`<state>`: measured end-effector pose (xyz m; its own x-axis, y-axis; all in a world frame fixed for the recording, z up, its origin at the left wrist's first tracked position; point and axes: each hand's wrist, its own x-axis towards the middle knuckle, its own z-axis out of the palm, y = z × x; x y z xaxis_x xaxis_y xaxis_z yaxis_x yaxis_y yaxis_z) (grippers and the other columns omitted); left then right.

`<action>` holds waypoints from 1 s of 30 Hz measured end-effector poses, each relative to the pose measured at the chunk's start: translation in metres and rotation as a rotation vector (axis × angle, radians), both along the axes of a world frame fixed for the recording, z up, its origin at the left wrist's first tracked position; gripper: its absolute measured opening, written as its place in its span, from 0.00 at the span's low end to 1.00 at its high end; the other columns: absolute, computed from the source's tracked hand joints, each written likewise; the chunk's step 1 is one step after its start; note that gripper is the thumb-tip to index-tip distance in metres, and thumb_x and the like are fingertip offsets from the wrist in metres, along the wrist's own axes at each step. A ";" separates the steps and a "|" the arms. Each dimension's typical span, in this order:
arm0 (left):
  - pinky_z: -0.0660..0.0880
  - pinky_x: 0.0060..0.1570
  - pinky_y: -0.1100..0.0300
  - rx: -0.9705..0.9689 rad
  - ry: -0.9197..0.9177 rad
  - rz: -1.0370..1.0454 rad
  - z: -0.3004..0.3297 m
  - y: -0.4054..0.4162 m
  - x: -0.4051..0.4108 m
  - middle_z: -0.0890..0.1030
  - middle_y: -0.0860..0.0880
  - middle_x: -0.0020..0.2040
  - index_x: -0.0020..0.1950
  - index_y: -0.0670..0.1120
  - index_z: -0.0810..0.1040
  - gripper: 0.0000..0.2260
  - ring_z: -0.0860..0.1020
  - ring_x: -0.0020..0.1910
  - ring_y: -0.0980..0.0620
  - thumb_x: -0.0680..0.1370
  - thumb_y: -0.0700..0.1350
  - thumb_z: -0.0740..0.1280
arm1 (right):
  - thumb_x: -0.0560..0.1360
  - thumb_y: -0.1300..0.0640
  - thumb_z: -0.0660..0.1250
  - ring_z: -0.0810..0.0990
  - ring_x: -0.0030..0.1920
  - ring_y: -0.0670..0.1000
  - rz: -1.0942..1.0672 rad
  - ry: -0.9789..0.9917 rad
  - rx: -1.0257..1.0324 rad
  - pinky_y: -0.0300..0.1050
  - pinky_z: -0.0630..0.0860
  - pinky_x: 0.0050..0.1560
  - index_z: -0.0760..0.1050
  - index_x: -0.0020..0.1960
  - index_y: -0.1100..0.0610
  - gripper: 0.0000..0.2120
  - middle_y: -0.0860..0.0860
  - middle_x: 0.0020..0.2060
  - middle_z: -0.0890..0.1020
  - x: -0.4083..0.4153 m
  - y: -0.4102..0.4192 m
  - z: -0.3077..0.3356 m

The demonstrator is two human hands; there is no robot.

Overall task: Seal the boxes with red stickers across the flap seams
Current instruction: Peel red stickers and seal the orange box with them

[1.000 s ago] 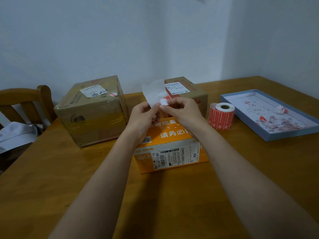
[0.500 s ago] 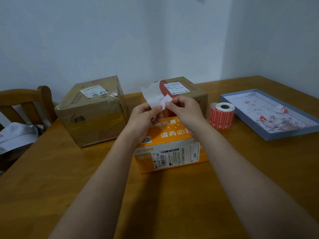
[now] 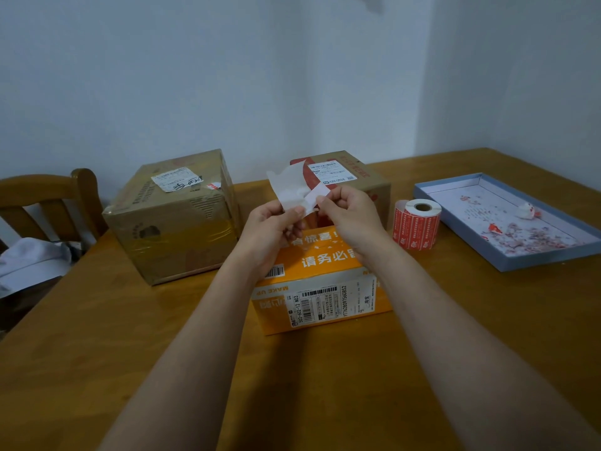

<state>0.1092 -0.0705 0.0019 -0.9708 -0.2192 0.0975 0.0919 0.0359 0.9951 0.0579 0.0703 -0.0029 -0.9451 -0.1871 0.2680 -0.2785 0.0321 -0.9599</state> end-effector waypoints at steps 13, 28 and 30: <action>0.72 0.38 0.62 0.068 -0.004 0.001 0.003 0.000 0.002 0.79 0.47 0.33 0.44 0.43 0.79 0.05 0.75 0.33 0.53 0.79 0.38 0.66 | 0.80 0.57 0.63 0.79 0.36 0.39 -0.035 -0.057 -0.056 0.37 0.76 0.44 0.75 0.46 0.57 0.05 0.47 0.34 0.82 -0.003 0.001 0.000; 0.73 0.41 0.59 0.071 -0.018 0.017 0.002 0.000 -0.001 0.79 0.47 0.33 0.47 0.43 0.79 0.03 0.75 0.35 0.52 0.79 0.39 0.67 | 0.80 0.56 0.62 0.79 0.40 0.43 -0.076 -0.056 -0.048 0.38 0.75 0.45 0.72 0.44 0.53 0.06 0.48 0.36 0.82 0.000 0.002 0.003; 0.73 0.41 0.59 0.079 -0.015 0.020 0.001 -0.001 -0.001 0.79 0.48 0.33 0.46 0.43 0.79 0.03 0.75 0.35 0.51 0.79 0.38 0.66 | 0.80 0.56 0.61 0.79 0.39 0.43 -0.078 -0.063 -0.056 0.39 0.75 0.46 0.72 0.44 0.53 0.07 0.48 0.36 0.81 0.000 0.002 0.003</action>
<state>0.1077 -0.0713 0.0029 -0.9673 -0.2453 0.0646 0.0768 -0.0406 0.9962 0.0583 0.0725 0.0002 -0.9715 -0.0988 0.2156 -0.2163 -0.0033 -0.9763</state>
